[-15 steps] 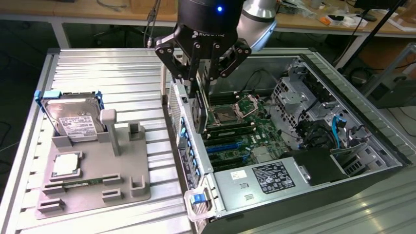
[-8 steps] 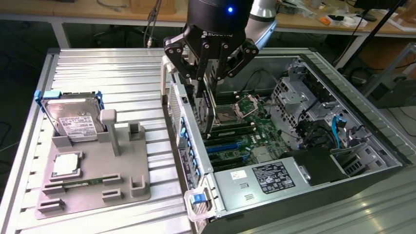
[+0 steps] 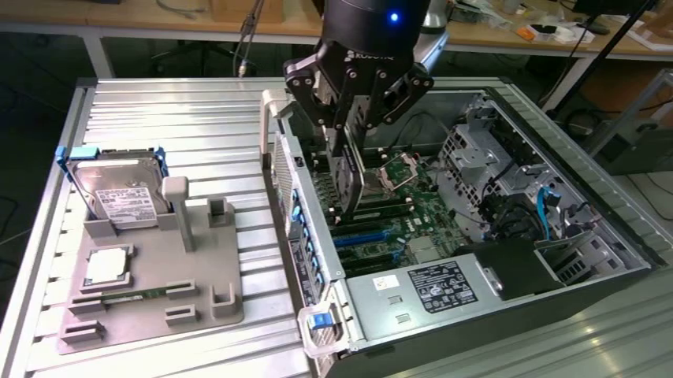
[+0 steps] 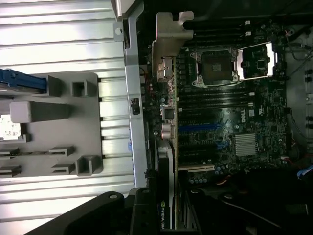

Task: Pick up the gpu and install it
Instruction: 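Pick up the gpu and move the gpu toward the slot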

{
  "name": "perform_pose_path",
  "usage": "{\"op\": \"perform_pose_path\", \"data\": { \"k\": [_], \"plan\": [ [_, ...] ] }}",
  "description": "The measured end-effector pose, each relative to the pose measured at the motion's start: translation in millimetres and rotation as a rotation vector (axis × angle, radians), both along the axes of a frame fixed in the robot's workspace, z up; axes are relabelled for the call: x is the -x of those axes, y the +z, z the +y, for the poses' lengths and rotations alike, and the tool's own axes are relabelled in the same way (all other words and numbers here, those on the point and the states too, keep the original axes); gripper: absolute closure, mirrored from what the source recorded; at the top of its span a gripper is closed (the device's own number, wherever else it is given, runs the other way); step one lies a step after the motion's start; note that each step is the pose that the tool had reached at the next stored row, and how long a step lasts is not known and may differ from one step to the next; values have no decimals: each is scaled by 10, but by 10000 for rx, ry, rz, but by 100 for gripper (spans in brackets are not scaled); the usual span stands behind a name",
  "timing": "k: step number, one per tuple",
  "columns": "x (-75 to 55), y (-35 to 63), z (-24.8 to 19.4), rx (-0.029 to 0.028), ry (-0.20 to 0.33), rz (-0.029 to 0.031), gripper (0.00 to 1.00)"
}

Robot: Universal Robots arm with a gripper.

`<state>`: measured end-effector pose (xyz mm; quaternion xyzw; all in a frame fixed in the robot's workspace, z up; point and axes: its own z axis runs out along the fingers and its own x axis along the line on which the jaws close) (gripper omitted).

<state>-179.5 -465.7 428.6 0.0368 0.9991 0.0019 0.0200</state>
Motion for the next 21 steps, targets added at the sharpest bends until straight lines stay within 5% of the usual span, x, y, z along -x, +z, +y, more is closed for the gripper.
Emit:
{"op": "perform_pose_path", "data": {
  "k": [21],
  "plan": [
    [-217,0,0,0,-1,0,73]
  ]
}}
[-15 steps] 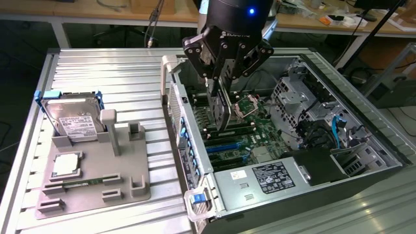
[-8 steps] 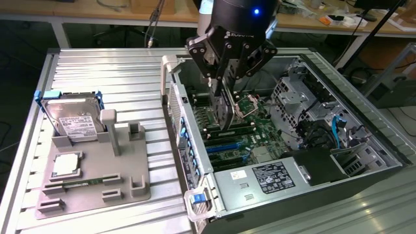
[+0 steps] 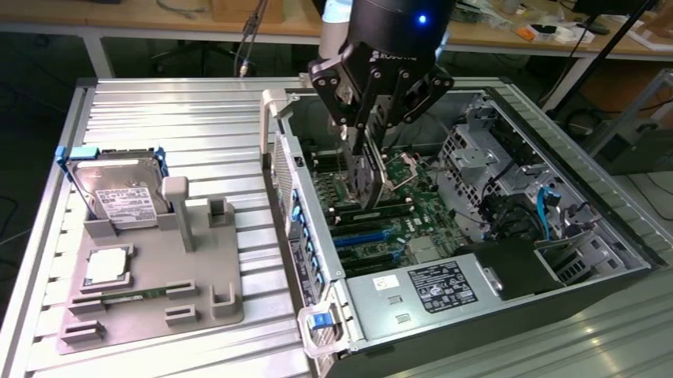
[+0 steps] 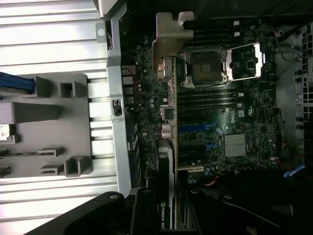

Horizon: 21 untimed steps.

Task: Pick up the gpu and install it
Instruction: 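Pick up the gpu and move the gpu toward the slot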

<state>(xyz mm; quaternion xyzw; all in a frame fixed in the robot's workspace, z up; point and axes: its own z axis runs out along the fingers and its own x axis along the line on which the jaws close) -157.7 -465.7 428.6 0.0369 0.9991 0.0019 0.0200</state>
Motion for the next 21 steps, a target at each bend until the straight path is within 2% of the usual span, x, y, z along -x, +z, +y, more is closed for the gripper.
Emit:
{"op": "perform_pose_path", "data": {
  "k": [5,21],
  "plan": [
    [-39,1,0,1,0,1,73],
    [-302,1,0,1,1,1,73]
  ]
}}
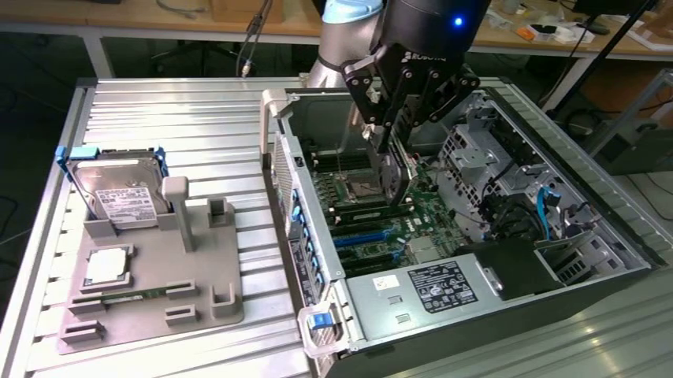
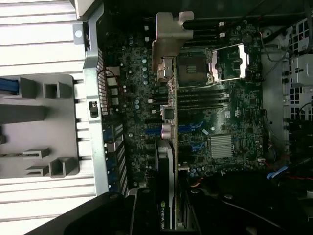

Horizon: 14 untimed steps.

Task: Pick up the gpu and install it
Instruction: 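Pick up the gpu and move the gpu toward the slot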

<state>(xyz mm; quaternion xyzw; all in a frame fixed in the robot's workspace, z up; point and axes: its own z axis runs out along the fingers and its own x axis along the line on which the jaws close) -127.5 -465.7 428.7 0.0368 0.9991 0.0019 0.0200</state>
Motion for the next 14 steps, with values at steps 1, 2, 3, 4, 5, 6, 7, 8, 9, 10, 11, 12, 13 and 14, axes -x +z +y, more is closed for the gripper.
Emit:
{"op": "perform_pose_path", "data": {
  "k": [1,2,3,4,5,6,7,8,9,10,11,12,13,14],
  "plan": [
    [-15,0,0,-1,0,0,73],
    [-30,0,0,-1,-1,0,73],
    [-45,0,0,-1,0,0,73],
    [-61,0,0,-1,-1,0,73],
    [-76,-1,0,-1,-1,-1,73],
    [-91,0,0,-1,-1,0,73],
    [-106,0,0,0,-1,0,73],
    [-121,0,0,-1,0,0,73],
    [-135,-1,0,-1,0,0,73],
    [-150,0,0,-1,0,-1,73],
    [-167,0,0,0,0,0,73],
    [-182,0,0,-1,0,0,73],
    [-199,0,0,0,0,0,73],
    [-214,0,0,-1,0,0,73]
  ]
}}
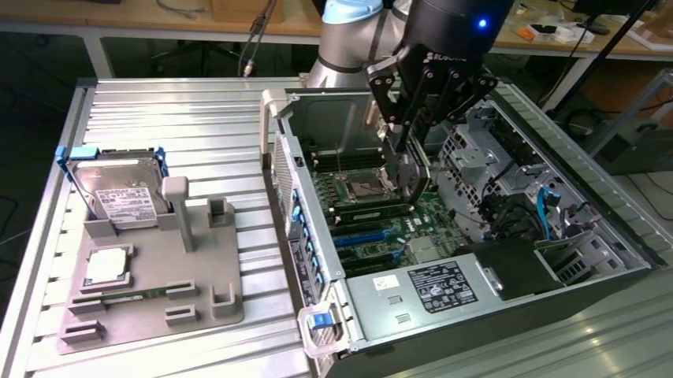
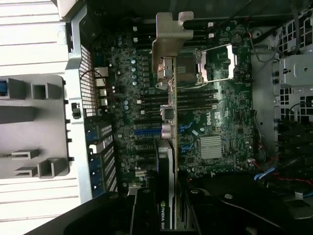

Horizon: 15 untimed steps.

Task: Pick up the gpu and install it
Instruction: 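Pick up the gpu and move the gpu toward the slot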

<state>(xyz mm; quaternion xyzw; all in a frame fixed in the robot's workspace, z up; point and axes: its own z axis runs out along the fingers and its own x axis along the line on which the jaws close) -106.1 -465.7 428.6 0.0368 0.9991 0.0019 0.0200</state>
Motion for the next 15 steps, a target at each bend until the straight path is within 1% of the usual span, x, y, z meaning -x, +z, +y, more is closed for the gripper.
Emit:
{"op": "perform_pose_path", "data": {
  "k": [5,15],
  "plan": [
    [-92,0,0,1,0,0,73],
    [-227,0,0,0,0,0,73]
  ]
}}
